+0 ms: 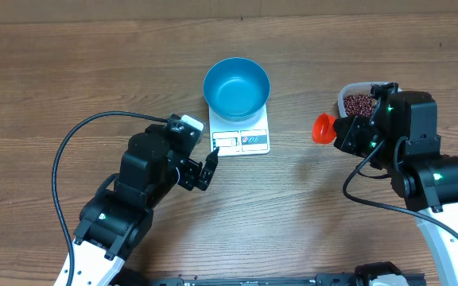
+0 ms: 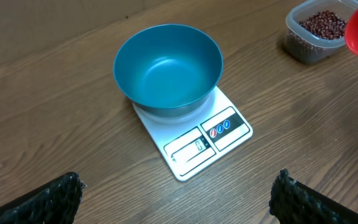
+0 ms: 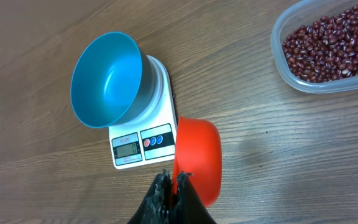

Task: Scoop item into bowl and weigh 150g on scale

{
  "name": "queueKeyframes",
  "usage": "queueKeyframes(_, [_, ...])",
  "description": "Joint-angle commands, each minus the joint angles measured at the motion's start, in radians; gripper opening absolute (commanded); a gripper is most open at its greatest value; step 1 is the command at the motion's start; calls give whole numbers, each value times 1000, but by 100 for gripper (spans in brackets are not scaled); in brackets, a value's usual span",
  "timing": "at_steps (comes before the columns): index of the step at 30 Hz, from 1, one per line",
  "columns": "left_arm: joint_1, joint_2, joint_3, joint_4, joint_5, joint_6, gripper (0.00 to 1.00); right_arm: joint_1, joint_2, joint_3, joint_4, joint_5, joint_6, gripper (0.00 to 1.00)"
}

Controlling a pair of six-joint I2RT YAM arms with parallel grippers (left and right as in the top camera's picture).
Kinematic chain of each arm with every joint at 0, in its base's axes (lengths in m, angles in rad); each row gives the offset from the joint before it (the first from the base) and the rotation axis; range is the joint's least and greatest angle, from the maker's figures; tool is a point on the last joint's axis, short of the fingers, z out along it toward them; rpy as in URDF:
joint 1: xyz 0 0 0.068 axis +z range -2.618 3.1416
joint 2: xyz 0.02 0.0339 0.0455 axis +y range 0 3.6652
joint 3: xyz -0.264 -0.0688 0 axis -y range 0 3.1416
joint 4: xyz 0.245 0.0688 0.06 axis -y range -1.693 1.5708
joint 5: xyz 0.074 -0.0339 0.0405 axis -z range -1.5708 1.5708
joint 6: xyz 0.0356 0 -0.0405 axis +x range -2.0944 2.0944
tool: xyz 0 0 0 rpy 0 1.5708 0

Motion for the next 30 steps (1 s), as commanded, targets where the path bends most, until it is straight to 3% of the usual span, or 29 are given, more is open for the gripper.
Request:
queueKeyframes(1, [3, 11, -7, -1, -14, -10, 99, -6, -7, 23, 8, -5, 0, 4])
queueKeyframes(30, [3, 113, -7, -18, -1, -11, 99, -6, -7, 23, 7, -5, -1, 4])
